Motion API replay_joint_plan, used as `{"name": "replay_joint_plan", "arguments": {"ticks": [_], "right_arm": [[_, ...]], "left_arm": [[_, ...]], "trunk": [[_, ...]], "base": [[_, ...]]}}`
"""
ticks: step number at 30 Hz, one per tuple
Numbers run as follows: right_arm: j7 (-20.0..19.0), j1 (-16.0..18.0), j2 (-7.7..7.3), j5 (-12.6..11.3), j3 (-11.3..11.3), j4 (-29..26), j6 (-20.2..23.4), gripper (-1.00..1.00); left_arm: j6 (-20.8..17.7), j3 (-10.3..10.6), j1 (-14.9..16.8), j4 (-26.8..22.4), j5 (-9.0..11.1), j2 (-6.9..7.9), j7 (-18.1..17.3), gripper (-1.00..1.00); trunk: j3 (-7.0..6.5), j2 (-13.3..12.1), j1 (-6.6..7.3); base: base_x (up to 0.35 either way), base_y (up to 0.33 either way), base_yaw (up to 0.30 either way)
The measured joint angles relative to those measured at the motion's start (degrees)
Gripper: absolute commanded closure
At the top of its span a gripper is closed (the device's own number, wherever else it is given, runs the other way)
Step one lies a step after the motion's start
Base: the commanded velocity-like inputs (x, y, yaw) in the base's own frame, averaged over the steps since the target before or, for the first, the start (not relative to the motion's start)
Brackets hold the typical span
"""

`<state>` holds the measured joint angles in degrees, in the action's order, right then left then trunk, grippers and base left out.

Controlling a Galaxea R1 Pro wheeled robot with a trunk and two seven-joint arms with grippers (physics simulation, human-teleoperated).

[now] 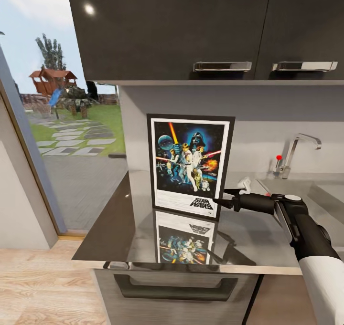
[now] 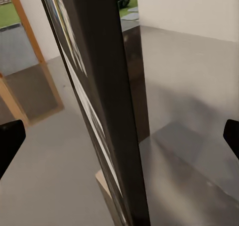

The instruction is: Pick up the poster from the kitchen countertop and hang it on one of the wall nails in the kitchen.

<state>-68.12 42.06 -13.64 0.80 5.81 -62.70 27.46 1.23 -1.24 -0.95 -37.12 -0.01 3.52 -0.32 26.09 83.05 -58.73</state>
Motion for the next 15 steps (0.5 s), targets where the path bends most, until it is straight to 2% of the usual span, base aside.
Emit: {"name": "replay_joint_plan", "arguments": {"ticks": [9,10,15], "right_arm": [[0.0,0.0,0.0,0.0,0.0,0.0,0.0,-1.0],[0.0,0.0,0.0,0.0,0.0,0.0,0.0,1.0],[-0.1,0.0,0.0,-0.1,0.0,0.0,-0.1,1.0]], "left_arm": [[0.0,0.0,0.0,0.0,0.0,0.0,0.0,-1.0],[0.0,0.0,0.0,0.0,0.0,0.0,0.0,-1.0],[0.0,0.0,0.0,0.0,0.0,0.0,0.0,-1.0]], "trunk": [[0.0,0.0,0.0],[0.0,0.0,0.0],[0.0,0.0,0.0]], "base": [[0.0,0.0,0.0],[0.0,0.0,0.0],[0.0,0.0,0.0]]}}
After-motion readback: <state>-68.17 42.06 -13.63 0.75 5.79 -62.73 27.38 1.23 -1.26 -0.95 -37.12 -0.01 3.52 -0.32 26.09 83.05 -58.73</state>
